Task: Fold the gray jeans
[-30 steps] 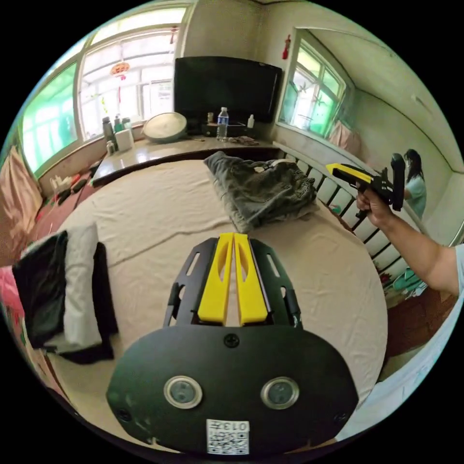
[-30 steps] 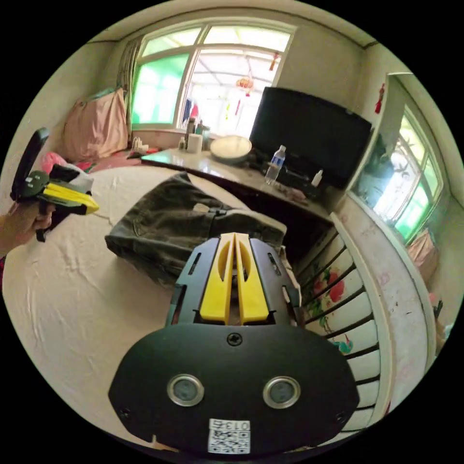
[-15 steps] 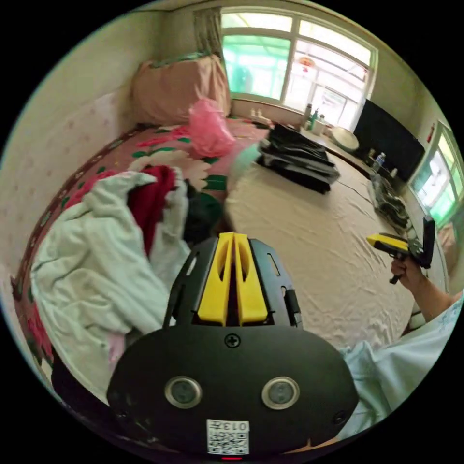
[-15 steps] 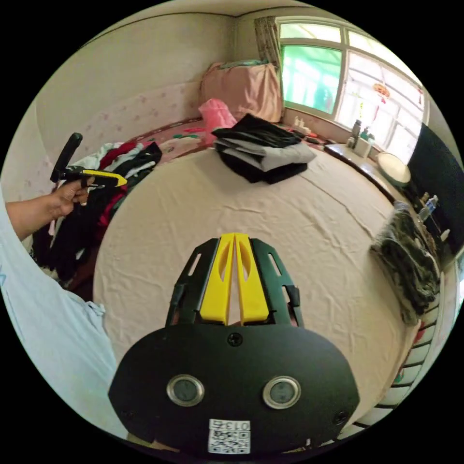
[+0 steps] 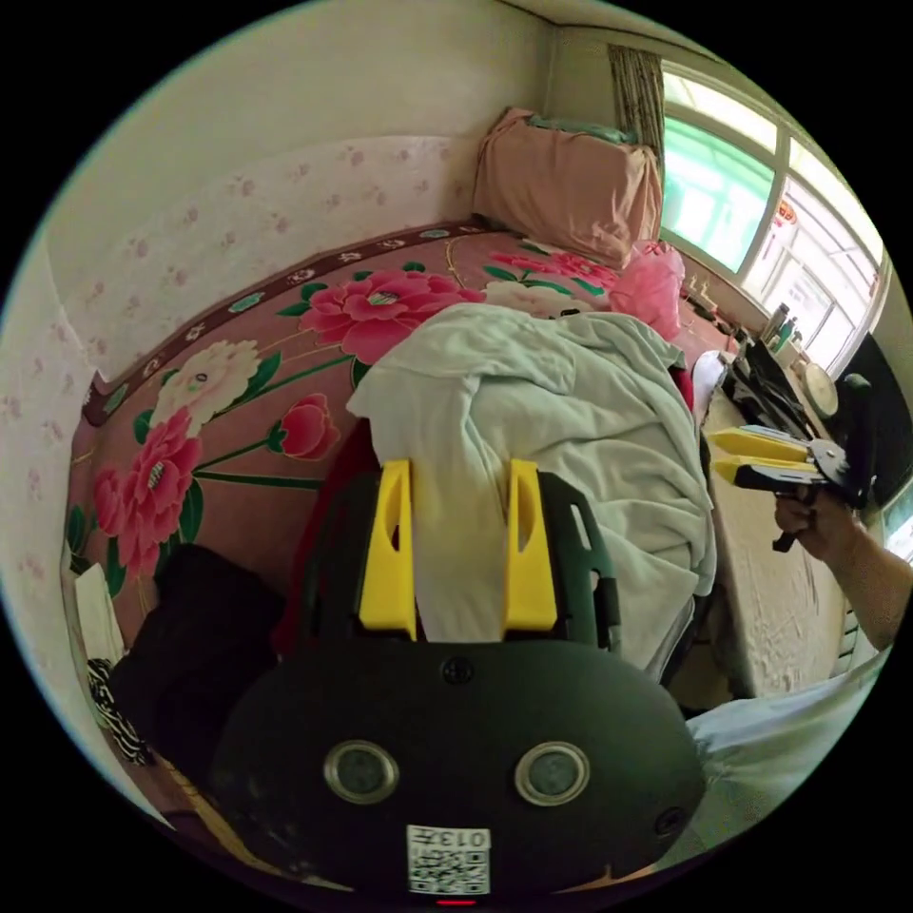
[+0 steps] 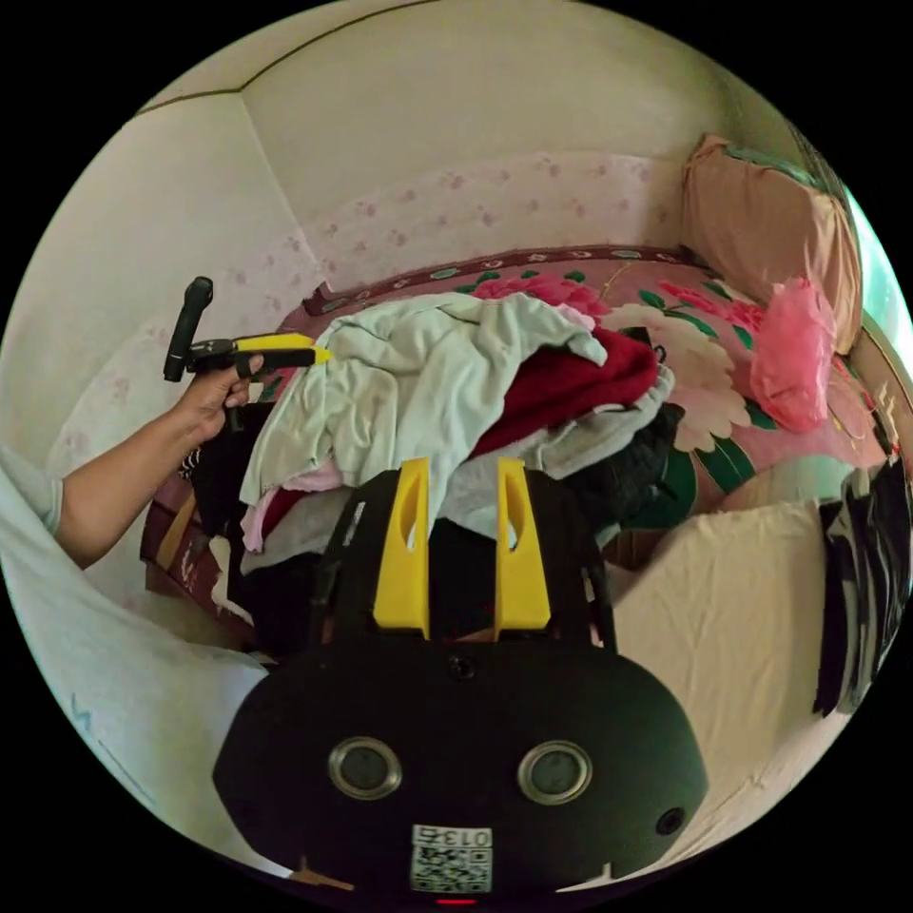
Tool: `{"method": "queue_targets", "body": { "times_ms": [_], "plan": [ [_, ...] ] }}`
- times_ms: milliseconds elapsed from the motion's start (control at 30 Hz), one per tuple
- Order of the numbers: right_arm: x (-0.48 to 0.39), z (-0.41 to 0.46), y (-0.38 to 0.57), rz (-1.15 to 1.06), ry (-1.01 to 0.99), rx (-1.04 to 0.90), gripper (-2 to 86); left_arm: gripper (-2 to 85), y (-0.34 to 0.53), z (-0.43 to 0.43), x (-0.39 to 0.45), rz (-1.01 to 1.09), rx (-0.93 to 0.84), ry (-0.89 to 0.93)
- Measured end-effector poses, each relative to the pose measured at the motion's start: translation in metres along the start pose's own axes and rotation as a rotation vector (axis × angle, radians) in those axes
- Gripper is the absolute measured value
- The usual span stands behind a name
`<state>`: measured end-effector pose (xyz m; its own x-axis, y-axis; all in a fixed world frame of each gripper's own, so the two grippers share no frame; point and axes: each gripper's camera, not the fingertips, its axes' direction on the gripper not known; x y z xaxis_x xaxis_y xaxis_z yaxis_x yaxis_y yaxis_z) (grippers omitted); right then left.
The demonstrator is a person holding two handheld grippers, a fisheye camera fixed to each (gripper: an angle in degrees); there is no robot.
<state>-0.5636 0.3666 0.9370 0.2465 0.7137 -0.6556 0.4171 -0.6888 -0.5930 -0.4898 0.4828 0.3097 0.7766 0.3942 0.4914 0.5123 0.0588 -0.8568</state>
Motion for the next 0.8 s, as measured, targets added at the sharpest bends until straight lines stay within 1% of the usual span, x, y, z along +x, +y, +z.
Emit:
{"method": "queue_targets", "body": {
  "times_ms": [100,167,200,233,267,333,400,467,500,567,633,700,733,767,800],
  "plan": [
    [-0.006,0.033,-0.031,0.017,-0.005,-0.09,9.3,9.2,0.011,0.006,-0.037,-0.056,0.045,0.105],
    [-0.009,0.043,-0.038,0.016,0.0,-0.127,4.8,5.2,0.018,0.003,-0.066,-0.084,0.071,0.177],
    [-0.011,0.04,-0.04,0.008,-0.029,-0.138,3.9,4.8,0.02,0.001,-0.075,-0.091,0.074,0.199],
    [-0.011,0.037,-0.041,0.019,-0.033,-0.135,3.5,4.0,0.025,-0.003,-0.093,-0.114,0.098,0.261],
    [-0.014,0.024,-0.041,0.02,-0.021,-0.115,2.8,3.5,0.03,-0.009,-0.112,-0.144,0.132,0.335],
    [-0.017,-0.002,-0.039,0.002,-0.022,-0.052,2.0,3.0,0.038,-0.019,-0.138,-0.2,0.185,0.426],
    [-0.016,-0.049,-0.037,-0.001,-0.052,0.048,1.4,2.7,0.043,-0.033,-0.158,-0.233,0.249,0.491],
    [-0.014,-0.093,-0.031,-0.02,-0.072,0.165,1.1,2.3,0.042,-0.056,-0.166,-0.157,0.335,0.576],
    [-0.014,-0.122,-0.026,-0.027,-0.053,0.227,1.0,2.1,0.041,-0.062,-0.165,-0.121,0.344,0.59],
    [-0.015,-0.161,-0.014,-0.027,-0.007,0.298,0.9,1.4,0.034,-0.085,-0.153,0.03,0.399,0.667],
    [-0.014,-0.198,0.005,-0.005,0.025,0.374,0.9,0.6,0.029,-0.096,-0.144,0.103,0.415,0.725],
    [-0.004,-0.237,0.037,0.079,0.086,0.43,0.9,0.1,0.027,-0.1,-0.137,0.106,0.451,0.75],
    [-0.001,-0.246,0.046,0.115,0.11,0.434,0.9,-0.1,0.026,-0.1,-0.136,0.076,0.495,0.803],
    [0.006,-0.265,0.068,0.173,0.169,0.451,0.9,-0.3,0.025,-0.098,-0.135,0.051,0.567,0.89],
    [0.012,-0.283,0.091,0.218,0.222,0.479,0.9,-0.3,0.024,-0.096,-0.132,0.049,0.602,0.942]
  ]
}}
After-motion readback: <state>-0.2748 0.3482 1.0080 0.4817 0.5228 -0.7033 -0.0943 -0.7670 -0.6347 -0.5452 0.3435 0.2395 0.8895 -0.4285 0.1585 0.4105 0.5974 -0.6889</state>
